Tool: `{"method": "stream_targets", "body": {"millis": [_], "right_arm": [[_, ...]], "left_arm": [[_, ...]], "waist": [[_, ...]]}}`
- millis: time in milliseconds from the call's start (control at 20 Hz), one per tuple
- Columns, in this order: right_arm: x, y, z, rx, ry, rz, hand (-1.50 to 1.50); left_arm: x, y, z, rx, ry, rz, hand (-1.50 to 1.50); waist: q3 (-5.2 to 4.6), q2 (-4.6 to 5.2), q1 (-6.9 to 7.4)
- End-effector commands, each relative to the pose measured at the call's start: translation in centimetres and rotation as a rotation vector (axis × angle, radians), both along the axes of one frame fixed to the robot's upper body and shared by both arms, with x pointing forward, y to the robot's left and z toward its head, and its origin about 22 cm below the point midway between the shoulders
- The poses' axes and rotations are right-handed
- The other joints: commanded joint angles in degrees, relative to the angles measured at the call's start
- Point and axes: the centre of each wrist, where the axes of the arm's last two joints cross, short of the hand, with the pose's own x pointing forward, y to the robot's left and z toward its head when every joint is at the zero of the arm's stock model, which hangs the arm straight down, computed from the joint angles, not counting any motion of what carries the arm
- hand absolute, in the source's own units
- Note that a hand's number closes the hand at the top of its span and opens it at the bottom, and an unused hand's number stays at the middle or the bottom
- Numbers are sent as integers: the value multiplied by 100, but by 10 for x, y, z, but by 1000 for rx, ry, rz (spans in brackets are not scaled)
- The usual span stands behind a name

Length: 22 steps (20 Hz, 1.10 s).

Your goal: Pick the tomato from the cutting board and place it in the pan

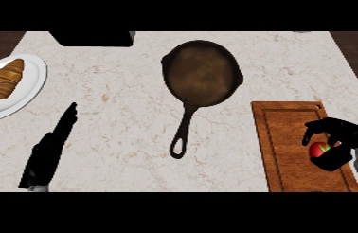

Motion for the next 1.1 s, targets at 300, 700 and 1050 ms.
{"method": "stream_targets", "body": {"millis": [300, 700, 1050], "right_arm": [[-13, -12, -15, 109, -4, -41, 150], [27, 26, 8, -158, -364, -201, 150], [27, 39, 75, -236, -934, -83, 150]], "left_arm": [[5, -23, -8, -7, 1, -4, 0], [-7, -10, -6, -5, 6, -9, 0], [9, -13, 5, -3, 1, 1, 0]], "waist": [[50, 34, -32], [52, 44, 80], [55, 29, 17]]}}
